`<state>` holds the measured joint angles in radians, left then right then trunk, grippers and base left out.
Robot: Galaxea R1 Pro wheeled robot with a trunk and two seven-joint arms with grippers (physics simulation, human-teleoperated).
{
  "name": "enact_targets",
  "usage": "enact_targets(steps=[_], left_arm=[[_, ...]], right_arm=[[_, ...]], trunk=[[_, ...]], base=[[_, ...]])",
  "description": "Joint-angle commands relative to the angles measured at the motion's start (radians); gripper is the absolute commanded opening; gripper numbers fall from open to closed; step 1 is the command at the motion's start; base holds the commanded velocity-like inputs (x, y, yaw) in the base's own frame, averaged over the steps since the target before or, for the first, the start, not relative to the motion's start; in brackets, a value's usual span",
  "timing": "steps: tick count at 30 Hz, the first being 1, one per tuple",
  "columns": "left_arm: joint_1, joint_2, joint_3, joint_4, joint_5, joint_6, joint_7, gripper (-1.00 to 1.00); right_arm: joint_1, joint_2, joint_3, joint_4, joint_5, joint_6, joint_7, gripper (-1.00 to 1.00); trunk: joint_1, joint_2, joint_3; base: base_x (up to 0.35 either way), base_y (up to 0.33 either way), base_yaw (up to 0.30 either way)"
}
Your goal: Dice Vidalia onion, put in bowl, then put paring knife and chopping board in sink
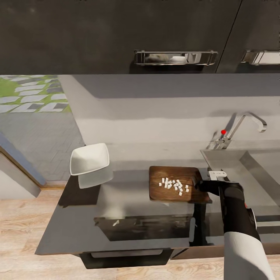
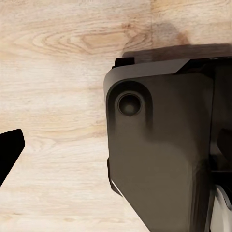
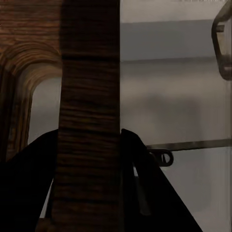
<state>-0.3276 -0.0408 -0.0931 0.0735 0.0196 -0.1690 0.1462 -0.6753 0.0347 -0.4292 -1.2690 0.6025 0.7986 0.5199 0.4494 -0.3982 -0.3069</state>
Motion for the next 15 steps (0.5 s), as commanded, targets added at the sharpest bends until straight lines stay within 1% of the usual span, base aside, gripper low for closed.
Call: enact_targets(steps=[1, 15], left_arm=[[-0.002, -0.001, -0.008, 0.005, 0.002, -0.007, 0.004, 1.00], [-0.002, -0.001, -0.008, 0.005, 0.002, -0.007, 0.004, 1.00]], right_arm=[[-0.001, 0.001, -0.003, -0.001, 0.009, 0.002, 0.009, -1.00], [-0.001, 0.001, -0.003, -0.002, 0.010, 0.002, 0.009, -1.00]], trunk=[[0.001, -0.002, 0.000], [0.001, -0.002, 0.022]], base=[[0.000, 0.000, 0.000], [0.000, 0.000, 0.000]])
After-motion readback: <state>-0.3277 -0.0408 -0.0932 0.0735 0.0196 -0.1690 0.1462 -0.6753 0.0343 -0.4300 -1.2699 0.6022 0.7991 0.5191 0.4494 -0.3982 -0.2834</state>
